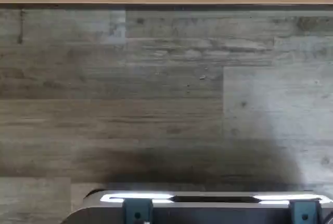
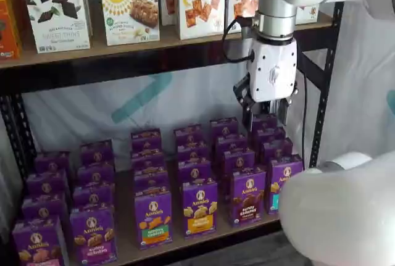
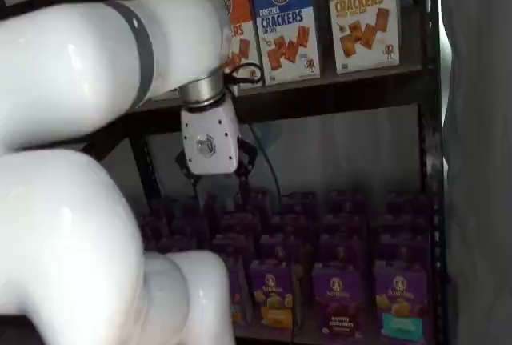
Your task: Pick up the purple box with a brown patch in the center, on the bottom shelf, the fifth box from the left
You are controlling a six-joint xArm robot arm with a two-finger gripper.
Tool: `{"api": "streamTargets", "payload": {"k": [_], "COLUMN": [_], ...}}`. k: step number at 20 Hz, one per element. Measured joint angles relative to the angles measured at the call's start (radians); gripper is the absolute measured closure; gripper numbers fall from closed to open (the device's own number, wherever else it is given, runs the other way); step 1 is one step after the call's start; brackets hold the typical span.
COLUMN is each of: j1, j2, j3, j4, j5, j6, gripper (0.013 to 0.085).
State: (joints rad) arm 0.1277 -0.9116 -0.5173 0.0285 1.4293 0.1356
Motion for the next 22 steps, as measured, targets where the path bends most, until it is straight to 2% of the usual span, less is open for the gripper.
{"api": "streamTargets", "payload": {"k": [11, 22], "j1": [-0.002, -0.031], "j2": [0.015, 0.153], "j3": [0.016, 0.09], "j4": [-0.016, -0.03], "j5": [-0.057, -0.283], "j6": [0.0, -0.025], "gripper": [0.013, 0.013]}}
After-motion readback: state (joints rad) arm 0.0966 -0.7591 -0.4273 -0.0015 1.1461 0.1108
